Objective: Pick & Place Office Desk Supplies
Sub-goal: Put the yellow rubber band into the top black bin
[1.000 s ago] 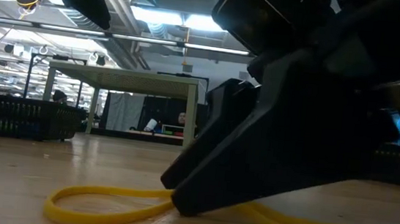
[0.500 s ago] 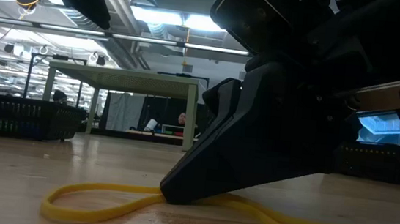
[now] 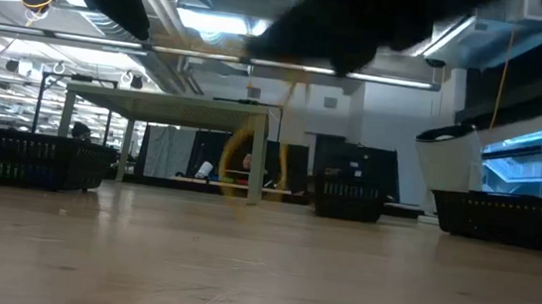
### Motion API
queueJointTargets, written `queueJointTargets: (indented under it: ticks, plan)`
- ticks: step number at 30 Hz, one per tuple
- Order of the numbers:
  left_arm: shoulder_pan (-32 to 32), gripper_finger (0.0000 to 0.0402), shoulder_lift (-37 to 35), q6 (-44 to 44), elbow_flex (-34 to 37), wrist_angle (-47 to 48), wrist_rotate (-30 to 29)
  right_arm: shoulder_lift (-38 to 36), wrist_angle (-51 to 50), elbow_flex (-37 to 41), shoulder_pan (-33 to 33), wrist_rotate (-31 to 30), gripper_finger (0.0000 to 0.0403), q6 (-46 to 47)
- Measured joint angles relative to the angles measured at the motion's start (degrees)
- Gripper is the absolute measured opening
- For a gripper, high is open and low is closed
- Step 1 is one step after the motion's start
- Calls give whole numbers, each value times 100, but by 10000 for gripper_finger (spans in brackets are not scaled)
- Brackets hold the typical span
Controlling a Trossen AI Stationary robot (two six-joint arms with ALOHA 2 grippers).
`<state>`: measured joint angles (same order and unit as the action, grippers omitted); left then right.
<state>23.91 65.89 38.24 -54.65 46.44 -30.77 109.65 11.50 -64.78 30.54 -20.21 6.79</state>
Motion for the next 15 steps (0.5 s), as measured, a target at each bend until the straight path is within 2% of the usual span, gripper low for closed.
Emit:
queueJointTargets:
  ticks: [5,11,15]
  plan:
    - [-1,143,0,0,2,-2,-37,-723,91,-10,1,-905,2,-237]
    - [0,143,1,4,2,-1,-129,-1422,264,-11,33,-2517,1,-651]
    - [-1,143,2,17,2,-15,-300,-1640,757,-16,31,-3037,1,-1390]
